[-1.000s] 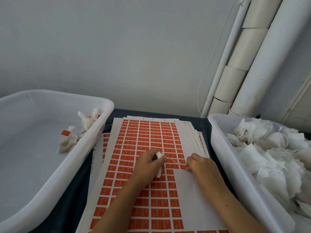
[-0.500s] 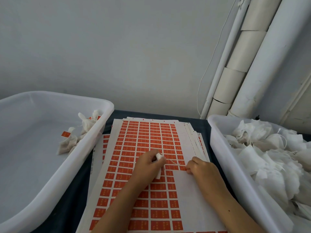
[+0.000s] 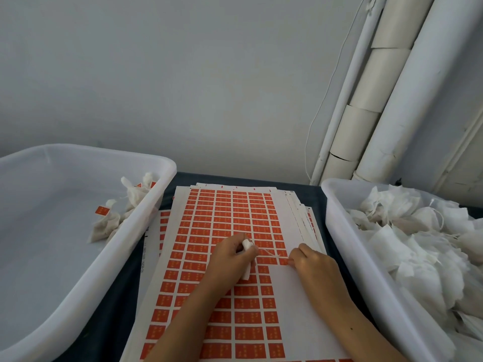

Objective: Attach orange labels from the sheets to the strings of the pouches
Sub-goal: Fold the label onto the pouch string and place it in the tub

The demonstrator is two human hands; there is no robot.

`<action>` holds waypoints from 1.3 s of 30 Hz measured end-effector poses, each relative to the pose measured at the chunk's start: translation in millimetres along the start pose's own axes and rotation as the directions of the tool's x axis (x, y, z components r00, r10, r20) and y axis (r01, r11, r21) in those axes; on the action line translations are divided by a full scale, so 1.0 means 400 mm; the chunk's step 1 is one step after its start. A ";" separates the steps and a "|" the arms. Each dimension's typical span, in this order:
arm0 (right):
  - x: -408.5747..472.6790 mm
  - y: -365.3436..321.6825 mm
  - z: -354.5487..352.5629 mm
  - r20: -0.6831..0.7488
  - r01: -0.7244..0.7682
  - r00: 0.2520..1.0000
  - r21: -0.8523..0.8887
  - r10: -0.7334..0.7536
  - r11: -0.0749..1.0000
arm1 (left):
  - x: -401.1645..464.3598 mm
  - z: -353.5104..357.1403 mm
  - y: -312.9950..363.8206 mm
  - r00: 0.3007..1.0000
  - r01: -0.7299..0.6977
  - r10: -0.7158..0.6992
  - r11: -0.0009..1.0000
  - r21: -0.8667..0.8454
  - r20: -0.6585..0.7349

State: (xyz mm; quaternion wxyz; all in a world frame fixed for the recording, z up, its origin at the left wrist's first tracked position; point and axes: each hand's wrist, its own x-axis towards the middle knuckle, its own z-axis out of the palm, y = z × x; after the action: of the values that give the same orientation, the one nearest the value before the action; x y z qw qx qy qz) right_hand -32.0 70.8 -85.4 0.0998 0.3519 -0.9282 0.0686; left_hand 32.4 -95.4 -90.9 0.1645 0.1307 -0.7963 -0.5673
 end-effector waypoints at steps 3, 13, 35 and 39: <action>-0.015 0.006 0.001 -0.034 -0.057 0.998 0.085 0.060 0.995 | 0.001 -0.002 -0.001 1.000 0.005 -0.005 1.000 -0.009 0.003; -0.021 0.001 0.011 -0.124 -0.212 0.939 0.526 0.321 0.823 | 0.004 -0.001 -0.001 1.000 0.002 -0.002 1.000 -0.022 0.013; 0.016 -0.025 0.005 0.103 -0.396 0.863 0.745 0.495 0.536 | 0.008 0.003 -0.011 1.000 -0.010 0.010 1.000 -0.011 0.013; 0.019 -0.015 -0.001 0.091 -0.400 0.869 0.707 0.486 0.583 | 0.011 0.003 -0.013 1.000 -0.012 0.012 1.000 -0.012 0.018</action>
State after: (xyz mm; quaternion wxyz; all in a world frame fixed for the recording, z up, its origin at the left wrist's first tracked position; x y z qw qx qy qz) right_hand -33.7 61.5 -83.0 -0.0107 0.1151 -0.8801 0.4604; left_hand 28.1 -97.8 -95.8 0.1613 0.1199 -0.7951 -0.5721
